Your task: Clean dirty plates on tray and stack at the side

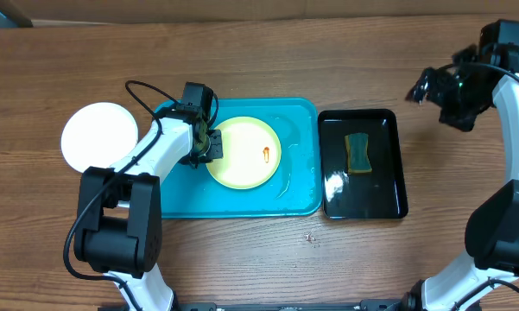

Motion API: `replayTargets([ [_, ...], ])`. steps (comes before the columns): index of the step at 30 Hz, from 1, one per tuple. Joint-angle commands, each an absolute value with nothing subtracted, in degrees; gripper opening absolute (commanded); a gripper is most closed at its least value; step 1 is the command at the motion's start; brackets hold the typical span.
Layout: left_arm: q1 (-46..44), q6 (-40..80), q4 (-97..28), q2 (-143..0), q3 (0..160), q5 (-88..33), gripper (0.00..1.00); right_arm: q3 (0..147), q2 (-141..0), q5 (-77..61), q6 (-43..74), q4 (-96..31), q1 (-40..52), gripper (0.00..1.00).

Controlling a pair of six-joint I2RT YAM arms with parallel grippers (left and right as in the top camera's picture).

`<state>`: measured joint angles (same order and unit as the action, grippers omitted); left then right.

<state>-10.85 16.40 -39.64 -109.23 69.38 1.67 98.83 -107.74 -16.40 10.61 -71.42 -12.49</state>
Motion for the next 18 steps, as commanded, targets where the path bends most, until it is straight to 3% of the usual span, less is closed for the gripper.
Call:
replayTargets([
  [1,-10.9,19.4,-41.2,-110.9,68.7,2.7,0.04,98.2,-106.9,-14.0,10.5,-76.5,-8.2,0.68],
  [3,-10.9,19.5,-41.3,-110.9,68.7,2.3,0.04,96.9,-106.9,-10.1,10.5,-77.7,-5.1,0.53],
  [8,-10.9,19.3,-41.4,-110.9,68.7,2.3,0.06,91.5,-106.9,-3.2,11.5,-76.1,2.7,0.50],
  [13,-10.9,19.2,-41.8,-110.9,68.7,2.3,0.05,83.2,-106.9,1.3,14.5,-68.5,8.0,0.34],
  [18,-10.9,19.3,-41.8,-110.9,68.7,2.3,0.05,71.7,-106.9,1.2,16.6,-54.4,11.3,0.41],
])
